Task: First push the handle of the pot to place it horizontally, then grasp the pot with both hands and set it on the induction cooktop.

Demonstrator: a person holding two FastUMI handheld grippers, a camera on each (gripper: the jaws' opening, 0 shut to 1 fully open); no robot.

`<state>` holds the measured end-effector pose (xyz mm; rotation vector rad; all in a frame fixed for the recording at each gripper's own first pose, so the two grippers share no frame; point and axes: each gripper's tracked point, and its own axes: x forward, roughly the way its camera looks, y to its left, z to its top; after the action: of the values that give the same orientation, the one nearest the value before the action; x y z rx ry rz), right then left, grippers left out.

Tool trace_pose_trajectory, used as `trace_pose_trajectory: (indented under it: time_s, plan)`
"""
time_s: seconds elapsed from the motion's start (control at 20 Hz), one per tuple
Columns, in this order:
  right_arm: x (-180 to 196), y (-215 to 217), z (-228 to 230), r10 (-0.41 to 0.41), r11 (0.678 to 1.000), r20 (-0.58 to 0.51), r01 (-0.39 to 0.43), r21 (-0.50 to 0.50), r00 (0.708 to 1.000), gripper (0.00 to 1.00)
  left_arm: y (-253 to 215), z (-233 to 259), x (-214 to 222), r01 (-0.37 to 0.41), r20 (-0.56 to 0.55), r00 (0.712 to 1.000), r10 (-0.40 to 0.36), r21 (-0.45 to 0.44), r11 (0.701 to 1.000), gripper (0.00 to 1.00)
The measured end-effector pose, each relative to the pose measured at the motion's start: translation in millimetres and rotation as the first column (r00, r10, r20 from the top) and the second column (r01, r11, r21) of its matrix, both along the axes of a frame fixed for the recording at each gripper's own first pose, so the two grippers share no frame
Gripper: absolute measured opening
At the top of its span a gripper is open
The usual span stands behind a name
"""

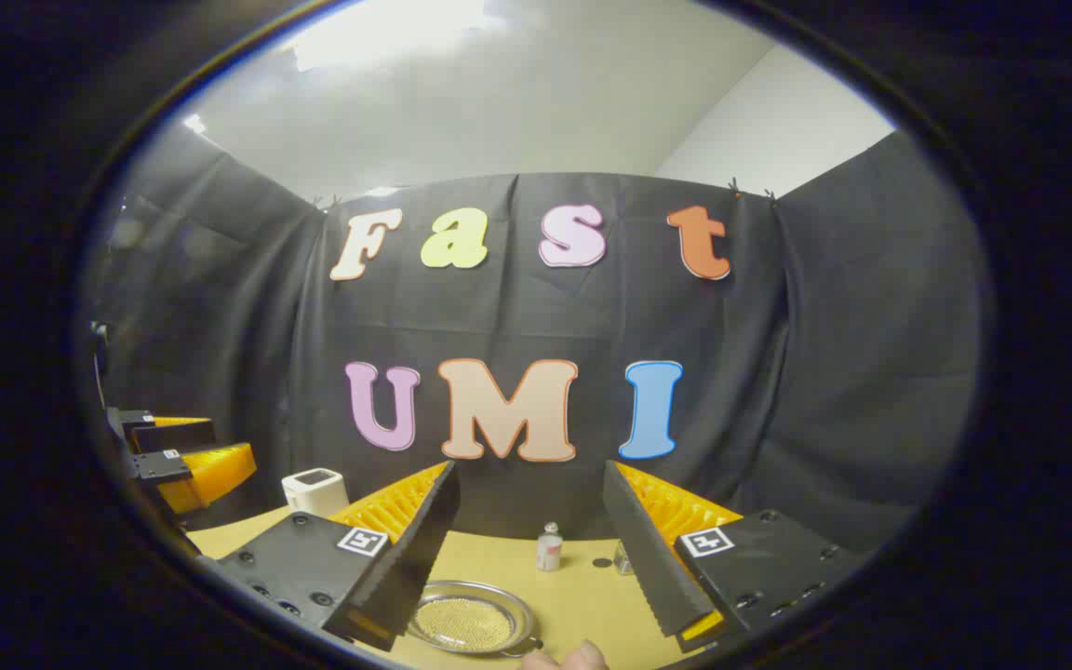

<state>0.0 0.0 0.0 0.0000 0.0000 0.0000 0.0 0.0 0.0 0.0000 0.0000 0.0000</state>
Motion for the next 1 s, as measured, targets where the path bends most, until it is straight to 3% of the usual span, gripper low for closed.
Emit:
trace_pose_trajectory:
  time_s: [1.0]
  plan:
    - [-2, 7, -14, 0.04, 0.999, -0.029, -0.04, -0.008, 0.999, 0.98, 8, 4, -13, -0.027, 0.007, 1.0, 0.027, 0.021, 0.999, 0.93]
